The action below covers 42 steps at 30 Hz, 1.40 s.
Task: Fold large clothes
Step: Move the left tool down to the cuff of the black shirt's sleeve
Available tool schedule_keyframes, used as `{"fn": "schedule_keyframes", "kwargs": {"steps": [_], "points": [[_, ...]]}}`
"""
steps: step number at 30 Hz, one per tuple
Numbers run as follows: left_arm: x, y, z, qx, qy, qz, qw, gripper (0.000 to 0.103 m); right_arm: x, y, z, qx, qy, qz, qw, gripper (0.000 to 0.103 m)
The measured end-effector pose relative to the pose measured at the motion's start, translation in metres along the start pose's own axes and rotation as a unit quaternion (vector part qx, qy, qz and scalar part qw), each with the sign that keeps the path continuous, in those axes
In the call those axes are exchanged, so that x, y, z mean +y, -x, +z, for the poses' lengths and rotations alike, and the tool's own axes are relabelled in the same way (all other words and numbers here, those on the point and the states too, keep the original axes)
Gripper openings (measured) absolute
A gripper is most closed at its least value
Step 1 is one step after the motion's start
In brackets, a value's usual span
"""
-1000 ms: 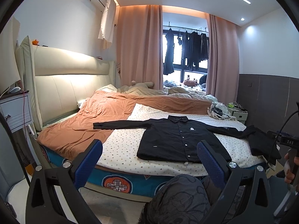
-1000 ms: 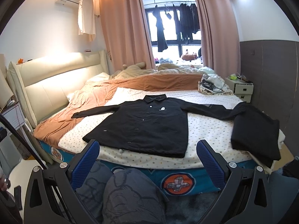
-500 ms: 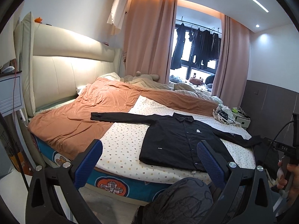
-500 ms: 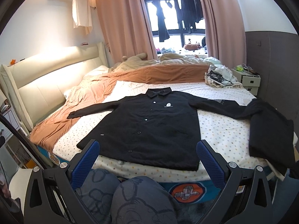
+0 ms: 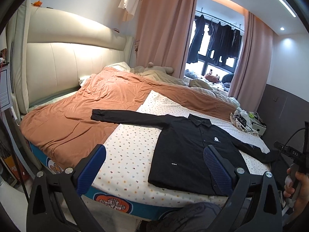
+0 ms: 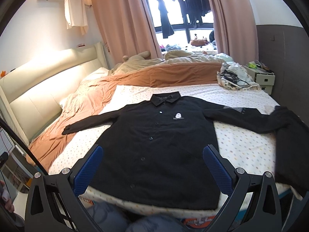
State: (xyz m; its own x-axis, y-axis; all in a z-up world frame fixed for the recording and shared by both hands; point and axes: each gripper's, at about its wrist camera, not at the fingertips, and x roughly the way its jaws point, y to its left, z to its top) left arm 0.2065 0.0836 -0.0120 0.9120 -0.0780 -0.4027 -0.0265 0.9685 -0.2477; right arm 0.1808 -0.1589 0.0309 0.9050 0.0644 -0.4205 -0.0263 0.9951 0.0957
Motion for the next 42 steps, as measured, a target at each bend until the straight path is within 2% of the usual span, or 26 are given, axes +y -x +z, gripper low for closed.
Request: {"fn": "schedule_keyframes", "kwargs": {"steps": [15,22,28,31,34,37,39,42], "points": [[0.027,-0.095,0.051,0.034,0.013,0.045,0.9983,0.103,-0.003,-0.128,0.067,-0.002,-0.029,0.029,0.999,0.103],[0.047,-0.153,0.069,0.057,0.029,0.058,0.9963,0.103,0.002,-0.199,0.091,0.015,-0.052,0.048,0.997,0.103],[0.077,-0.200,0.078,0.076,0.060,0.067,0.9930,0.103,0.007,-0.271,0.105,0.040,-0.081,0.068,0.994,0.103],[0.097,-0.229,0.080,0.088,0.086,0.075,0.9896,0.103,0.020,-0.310,0.113,0.045,-0.073,0.057,0.995,0.103],[0.116,-0.255,0.081,0.094,0.118,0.076,0.9856,0.103,0.033,-0.341,0.119,0.062,-0.070,0.069,0.993,0.100],[0.136,-0.285,0.081,0.111,0.141,0.076,0.9809,0.097,0.038,-0.369,0.119,0.085,-0.074,0.072,0.991,0.098],[0.147,-0.306,0.080,0.124,0.147,0.087,0.9775,0.088,0.040,-0.389,0.118,0.100,-0.083,0.067,0.989,0.096],[0.168,-0.337,0.075,0.147,0.175,0.088,0.9695,0.082,0.050,-0.418,0.122,0.123,-0.082,0.075,0.986,0.092]]}}
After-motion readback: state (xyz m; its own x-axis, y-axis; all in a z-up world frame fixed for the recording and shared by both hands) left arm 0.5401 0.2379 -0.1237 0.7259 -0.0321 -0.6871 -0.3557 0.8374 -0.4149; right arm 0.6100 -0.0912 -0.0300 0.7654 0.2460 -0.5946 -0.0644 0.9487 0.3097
